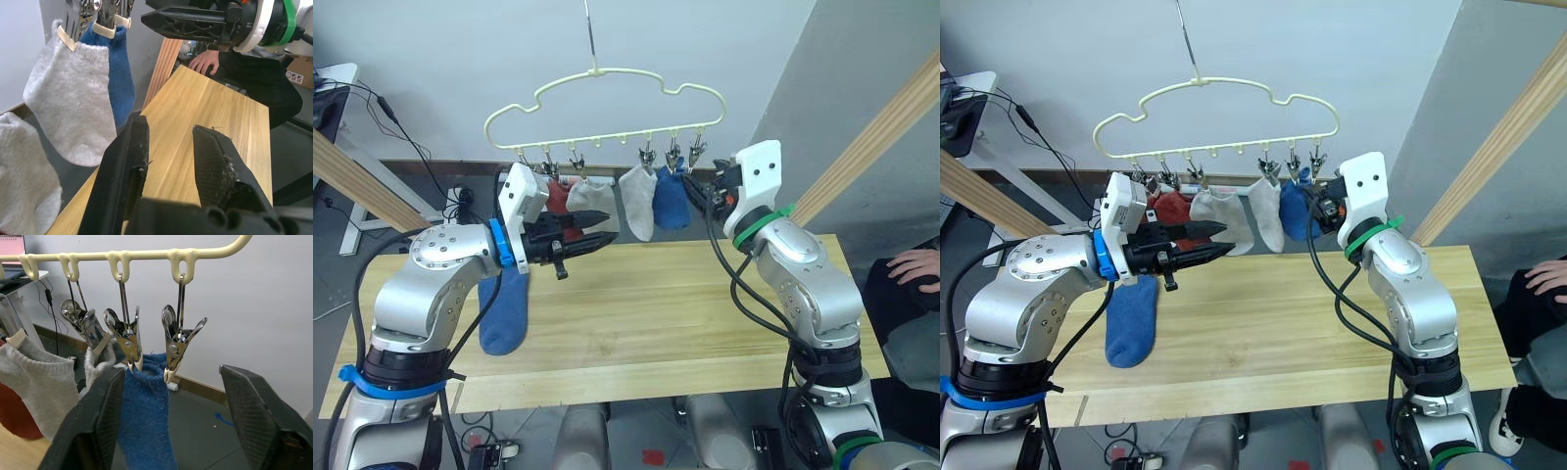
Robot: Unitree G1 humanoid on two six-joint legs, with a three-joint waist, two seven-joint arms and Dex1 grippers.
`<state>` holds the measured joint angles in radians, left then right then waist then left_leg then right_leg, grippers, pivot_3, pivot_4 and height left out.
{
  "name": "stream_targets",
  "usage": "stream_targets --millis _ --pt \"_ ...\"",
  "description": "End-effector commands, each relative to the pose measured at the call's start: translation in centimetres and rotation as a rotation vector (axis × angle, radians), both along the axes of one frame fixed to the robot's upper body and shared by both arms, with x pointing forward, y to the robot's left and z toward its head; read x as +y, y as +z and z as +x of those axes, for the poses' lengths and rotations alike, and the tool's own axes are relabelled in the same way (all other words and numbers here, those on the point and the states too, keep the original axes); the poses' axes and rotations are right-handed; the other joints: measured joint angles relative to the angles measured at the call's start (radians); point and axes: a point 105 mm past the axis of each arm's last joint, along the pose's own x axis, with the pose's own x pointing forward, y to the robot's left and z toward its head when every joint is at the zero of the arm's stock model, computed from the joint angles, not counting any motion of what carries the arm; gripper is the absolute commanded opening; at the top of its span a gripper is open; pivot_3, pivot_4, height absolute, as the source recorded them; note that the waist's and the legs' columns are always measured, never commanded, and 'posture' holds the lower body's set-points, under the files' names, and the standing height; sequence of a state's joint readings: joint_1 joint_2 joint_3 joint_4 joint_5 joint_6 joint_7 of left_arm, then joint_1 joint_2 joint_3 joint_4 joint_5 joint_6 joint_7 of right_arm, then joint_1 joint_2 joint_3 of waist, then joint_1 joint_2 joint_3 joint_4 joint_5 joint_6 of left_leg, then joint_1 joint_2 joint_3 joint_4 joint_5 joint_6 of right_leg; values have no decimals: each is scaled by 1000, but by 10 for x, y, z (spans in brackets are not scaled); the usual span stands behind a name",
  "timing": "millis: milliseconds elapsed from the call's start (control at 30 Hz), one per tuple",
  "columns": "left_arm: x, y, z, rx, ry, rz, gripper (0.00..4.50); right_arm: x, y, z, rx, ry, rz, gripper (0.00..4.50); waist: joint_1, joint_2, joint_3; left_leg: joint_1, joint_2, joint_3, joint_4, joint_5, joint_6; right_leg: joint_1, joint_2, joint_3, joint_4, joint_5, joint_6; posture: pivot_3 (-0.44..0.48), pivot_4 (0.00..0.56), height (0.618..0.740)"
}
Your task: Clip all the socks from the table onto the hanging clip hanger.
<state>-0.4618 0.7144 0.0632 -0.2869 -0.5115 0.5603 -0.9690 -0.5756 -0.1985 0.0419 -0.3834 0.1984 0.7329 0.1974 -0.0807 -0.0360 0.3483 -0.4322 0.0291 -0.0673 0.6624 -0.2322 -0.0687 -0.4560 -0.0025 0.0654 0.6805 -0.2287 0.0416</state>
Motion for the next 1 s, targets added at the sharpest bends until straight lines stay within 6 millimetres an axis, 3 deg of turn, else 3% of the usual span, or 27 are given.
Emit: stream_targets --millis 33,567,667,1000 --pt "-2 13 -7 -60 -15 -4 1697 2 15 -5 -64 6 -3 3027 0 0 0 0 0 0 0 0 0 0 0 0 0 0 0 -52 258 735" --pt "-2 20 -3 -83 5 -25 1697 3 22 7 -95 -47 35 3027 0 0 -2 0 0 0 0 0 -1 0 0 0 0 0 0 -50 252 735" --pt "4 12 -4 -71 23 -5 1697 -2 22 3 -91 -19 -1 3027 1 0 -3 0 0 0 0 0 -1 0 0 0 0 0 0 -46 242 735" --pt "36 -30 -14 -79 125 136 1697 -17 -17 -29 17 318 -286 3027 9 -1 -38 0 0 1 0 0 0 0 -1 0 0 0 -1 -9 192 735"
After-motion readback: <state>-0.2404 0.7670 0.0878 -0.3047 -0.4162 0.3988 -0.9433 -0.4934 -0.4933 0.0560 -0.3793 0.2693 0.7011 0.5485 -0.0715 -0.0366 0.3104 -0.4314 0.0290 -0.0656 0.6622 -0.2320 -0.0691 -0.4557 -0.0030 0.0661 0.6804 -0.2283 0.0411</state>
